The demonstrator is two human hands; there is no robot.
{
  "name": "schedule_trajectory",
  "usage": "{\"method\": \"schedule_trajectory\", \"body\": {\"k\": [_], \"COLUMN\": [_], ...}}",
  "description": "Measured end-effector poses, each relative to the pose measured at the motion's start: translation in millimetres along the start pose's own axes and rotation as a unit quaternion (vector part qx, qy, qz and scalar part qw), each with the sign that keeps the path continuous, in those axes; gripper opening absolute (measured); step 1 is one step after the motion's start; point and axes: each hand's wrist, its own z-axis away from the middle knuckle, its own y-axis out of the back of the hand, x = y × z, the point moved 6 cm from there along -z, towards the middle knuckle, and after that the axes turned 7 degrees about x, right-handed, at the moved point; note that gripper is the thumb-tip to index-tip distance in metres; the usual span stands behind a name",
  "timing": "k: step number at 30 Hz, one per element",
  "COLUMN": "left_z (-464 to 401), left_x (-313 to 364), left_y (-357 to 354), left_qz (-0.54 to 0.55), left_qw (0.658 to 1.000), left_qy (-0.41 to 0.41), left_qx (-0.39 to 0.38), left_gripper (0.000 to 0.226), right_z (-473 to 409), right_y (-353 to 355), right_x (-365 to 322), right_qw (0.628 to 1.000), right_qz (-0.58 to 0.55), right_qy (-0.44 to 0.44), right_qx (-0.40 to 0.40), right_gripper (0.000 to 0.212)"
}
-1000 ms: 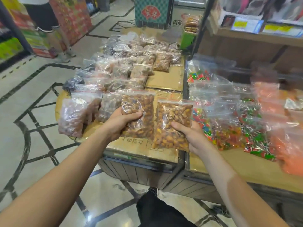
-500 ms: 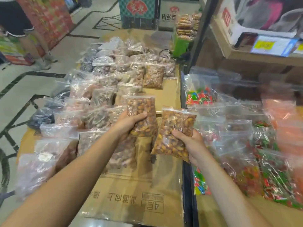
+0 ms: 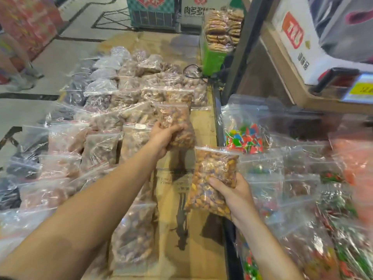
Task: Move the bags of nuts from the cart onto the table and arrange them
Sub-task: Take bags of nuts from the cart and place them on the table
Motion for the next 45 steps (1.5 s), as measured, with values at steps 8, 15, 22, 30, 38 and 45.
{"method": "schedule_trajectory", "body": {"k": [8,15,22,30,38,45], "left_z": [-31.8,48.1,135.7,156.9,178.0,224.1], "left_x": [4.0,0.5,-36.1,-41.5,-34.7,-53.7], "left_y": [-6.2,26.3,81.9,93.1,85.5,51.4], "left_qz": [-0.255,-0.4,-0.532,-0.589,-0.641,-0.653], "left_qw": [0.958,0.891,0.791,0.751,0.686,0.615], "left_qy": [-0.094,-0.215,-0.296,-0.29,-0.342,-0.442], "left_qx": [0.09,0.024,0.051,0.077,0.052,-0.02], "left_gripper": [0.092,0.073,0.06,0.058,0.058,0.06], "right_z": [-0.4,-10.6,-43.5,-62.9,41.9,138.8], "right_y": [-4.8,-16.6,-77.2,-121.2,-62.1,-11.4], "right_x": [3.6,14.2,2.5,-38.2,-17.1,19.8], "right_qw": [0.998,0.998,0.996,0.945,0.822,0.773], "right_qz": [0.059,0.066,0.069,0.308,0.49,0.566], "right_qy": [0.007,-0.017,-0.006,0.106,0.291,0.264], "right_qx": [-0.009,-0.014,-0.052,-0.014,0.017,0.111], "right_gripper": [0.05,0.059,0.075,0.099,0.056,0.056]}}
